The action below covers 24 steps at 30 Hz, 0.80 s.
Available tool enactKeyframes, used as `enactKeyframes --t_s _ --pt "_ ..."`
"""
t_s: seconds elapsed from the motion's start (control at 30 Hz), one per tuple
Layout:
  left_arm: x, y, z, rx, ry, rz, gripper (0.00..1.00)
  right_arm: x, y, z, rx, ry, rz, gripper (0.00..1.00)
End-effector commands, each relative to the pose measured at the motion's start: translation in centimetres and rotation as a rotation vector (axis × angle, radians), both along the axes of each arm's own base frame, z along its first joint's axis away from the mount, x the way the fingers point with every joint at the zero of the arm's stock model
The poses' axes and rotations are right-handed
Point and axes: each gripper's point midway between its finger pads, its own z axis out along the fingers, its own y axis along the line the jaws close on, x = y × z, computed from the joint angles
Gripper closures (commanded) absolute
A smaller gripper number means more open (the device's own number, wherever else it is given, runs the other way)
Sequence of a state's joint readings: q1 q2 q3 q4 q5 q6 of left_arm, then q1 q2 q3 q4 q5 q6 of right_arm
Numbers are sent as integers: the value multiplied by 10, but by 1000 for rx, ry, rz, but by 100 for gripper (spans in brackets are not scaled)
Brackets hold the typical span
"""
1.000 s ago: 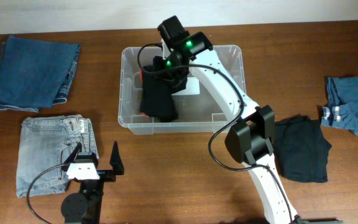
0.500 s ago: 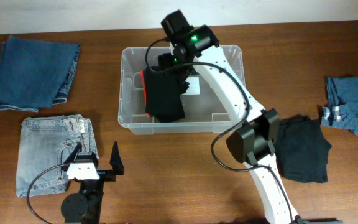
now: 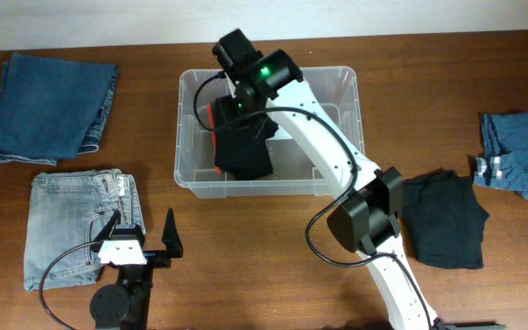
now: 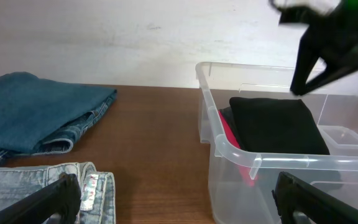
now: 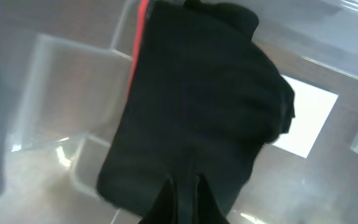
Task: Pack container
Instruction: 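Lower the garment into the bin's left side and release it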
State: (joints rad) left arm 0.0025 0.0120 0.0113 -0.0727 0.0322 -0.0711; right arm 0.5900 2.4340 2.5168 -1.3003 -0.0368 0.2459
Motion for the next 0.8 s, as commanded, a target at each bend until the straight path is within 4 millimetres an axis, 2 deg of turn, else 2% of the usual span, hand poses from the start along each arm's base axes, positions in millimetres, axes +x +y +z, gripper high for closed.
enactKeyframes --t_s 0.0,0.13,0.23,0.33,0.53,0.63,0.77 --pt "0 1 -2 9 5 6 0 7 -4 -34 -51 1 15 96" --pt "0 1 -2 9 5 6 1 4 -6 -66 -68 27 15 96" --pt "0 1 -2 9 5 6 1 -7 -12 -91 -97 79 17 96" --pt "0 1 -2 9 5 6 0 -19 -10 -101 -78 131 30 96" --pt "0 1 -2 9 5 6 1 -49 8 -103 42 280 58 96" --pt "0 1 -2 9 5 6 1 -65 9 -102 67 361 52 96" --pt "0 1 -2 9 5 6 1 -73 6 -99 58 396 50 96"
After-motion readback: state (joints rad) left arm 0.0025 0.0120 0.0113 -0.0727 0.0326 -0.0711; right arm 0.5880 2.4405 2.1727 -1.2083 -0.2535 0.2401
